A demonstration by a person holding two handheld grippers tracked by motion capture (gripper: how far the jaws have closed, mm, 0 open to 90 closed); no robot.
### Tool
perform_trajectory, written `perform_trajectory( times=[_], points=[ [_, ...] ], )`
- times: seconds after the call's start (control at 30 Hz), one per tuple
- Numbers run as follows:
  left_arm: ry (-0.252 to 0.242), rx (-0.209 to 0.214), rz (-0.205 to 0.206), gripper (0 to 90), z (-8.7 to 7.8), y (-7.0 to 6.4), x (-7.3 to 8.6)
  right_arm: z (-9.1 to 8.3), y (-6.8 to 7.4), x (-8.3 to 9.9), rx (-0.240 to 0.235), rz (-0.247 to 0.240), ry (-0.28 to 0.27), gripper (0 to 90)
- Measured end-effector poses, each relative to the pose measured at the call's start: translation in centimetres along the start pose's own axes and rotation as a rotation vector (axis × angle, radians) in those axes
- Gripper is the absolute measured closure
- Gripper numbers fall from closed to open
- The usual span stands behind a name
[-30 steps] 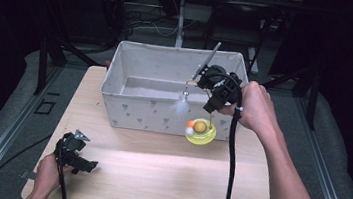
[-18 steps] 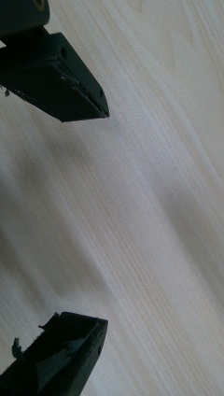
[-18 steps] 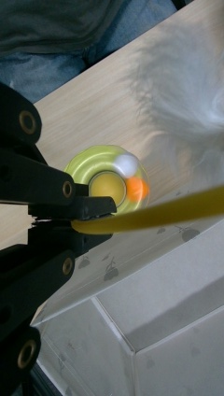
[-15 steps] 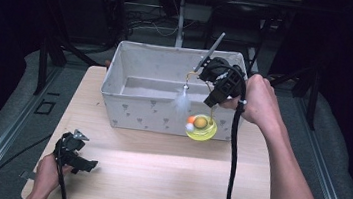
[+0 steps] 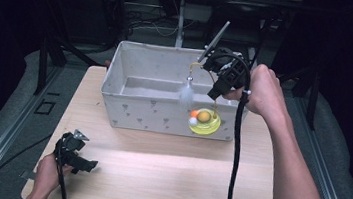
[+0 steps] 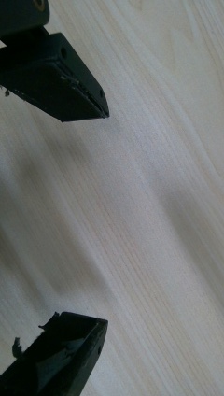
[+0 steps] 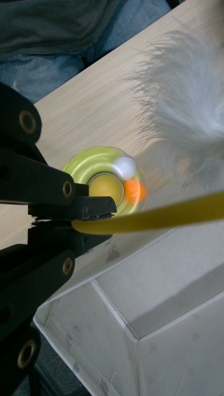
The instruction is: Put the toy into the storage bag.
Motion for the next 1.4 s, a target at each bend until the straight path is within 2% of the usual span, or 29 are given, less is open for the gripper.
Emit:
perform_trajectory(
  times=[0.53,1.07,1.23,1.4],
  points=[
    [0.012,0.001,0.007,1.6,0.3,0.0,0.1,-1.4,-1.6,-1.8,0.019,0.016,-0.003,88.1],
    [0.019,0.005,0.011,1.6,0.4,-0.1,0.2,-3.1,-4.5,-4.0,0.087,0.079,-0.040,88.2],
    [0.018,0.006,0.011,1.8,0.4,-0.1,0.2,-3.1,-5.3,-4.3,0.101,0.092,-0.035,88.2],
    [0.019,0.009,0.012,1.8,0.4,-0.2,0.2,-3.1,-6.5,-4.8,0.123,0.133,-0.053,88.2]
  ],
)
Point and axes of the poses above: each handheld gripper's, and its own axes: z roughly forward along the jaws, x roughly out of its underside, y roughly to its left, the point moved 8 cm from there along z, roughly forward along the jaws, and after that the axes turned 13 degrees about -y, right-handed, at the moved point
